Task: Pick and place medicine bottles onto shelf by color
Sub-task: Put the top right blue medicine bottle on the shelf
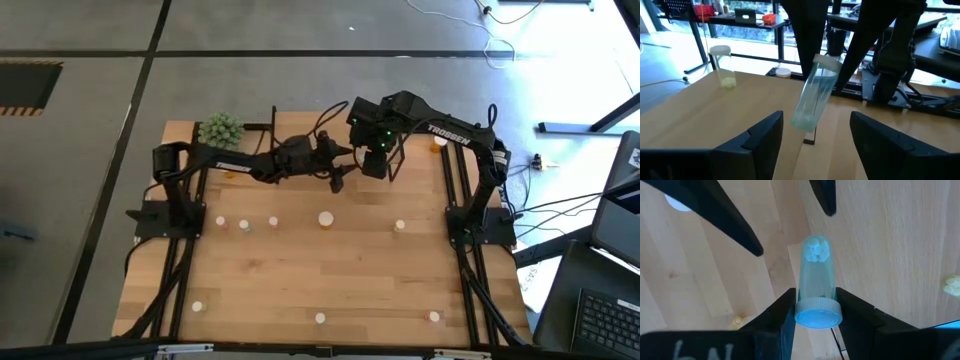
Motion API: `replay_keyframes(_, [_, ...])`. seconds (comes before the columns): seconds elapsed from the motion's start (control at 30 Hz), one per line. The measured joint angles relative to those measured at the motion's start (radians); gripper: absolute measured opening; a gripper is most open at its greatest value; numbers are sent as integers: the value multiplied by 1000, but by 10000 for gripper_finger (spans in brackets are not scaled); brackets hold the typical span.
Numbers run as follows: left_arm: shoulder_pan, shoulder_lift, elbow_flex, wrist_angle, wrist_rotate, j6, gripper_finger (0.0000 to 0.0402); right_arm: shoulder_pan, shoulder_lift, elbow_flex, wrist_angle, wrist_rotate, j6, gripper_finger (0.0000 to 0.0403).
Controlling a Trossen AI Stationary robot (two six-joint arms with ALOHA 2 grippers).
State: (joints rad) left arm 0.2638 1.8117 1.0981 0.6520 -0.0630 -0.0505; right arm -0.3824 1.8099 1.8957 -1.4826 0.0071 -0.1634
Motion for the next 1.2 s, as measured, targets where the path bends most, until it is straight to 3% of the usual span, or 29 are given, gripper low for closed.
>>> replay_keyframes(1.2, [34, 2, 0, 10, -2, 34, 226, 4, 0, 0, 136, -10, -88, 131])
